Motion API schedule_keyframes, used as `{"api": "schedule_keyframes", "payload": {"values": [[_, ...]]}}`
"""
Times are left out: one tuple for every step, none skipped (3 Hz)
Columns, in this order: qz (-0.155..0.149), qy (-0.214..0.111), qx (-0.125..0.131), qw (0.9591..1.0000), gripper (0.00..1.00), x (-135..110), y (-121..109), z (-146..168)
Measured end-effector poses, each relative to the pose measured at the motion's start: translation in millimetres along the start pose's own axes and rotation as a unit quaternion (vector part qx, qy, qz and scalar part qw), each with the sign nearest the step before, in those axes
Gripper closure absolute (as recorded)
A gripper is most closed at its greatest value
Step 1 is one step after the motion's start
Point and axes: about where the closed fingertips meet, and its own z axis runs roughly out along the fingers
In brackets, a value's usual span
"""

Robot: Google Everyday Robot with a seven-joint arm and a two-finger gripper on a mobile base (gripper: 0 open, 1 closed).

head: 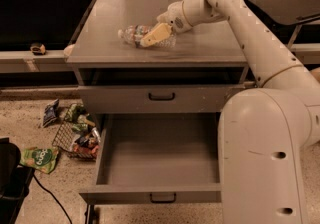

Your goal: Pick water bottle from middle drawer and place on counter

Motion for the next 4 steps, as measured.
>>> {"api": "schedule_keyframes", "payload": {"values": [[0.004, 0.002, 0.007, 1.0, 0.0, 2, -2, -4], [0.002, 0.006, 0.048, 0.9988, 0.0, 0, -9, -32], [-0.003, 0.014, 0.096, 0.9953, 0.0, -3, -11, -65], [-0.017, 0.003, 0.135, 0.9907, 0.0, -8, -9, -92]]}}
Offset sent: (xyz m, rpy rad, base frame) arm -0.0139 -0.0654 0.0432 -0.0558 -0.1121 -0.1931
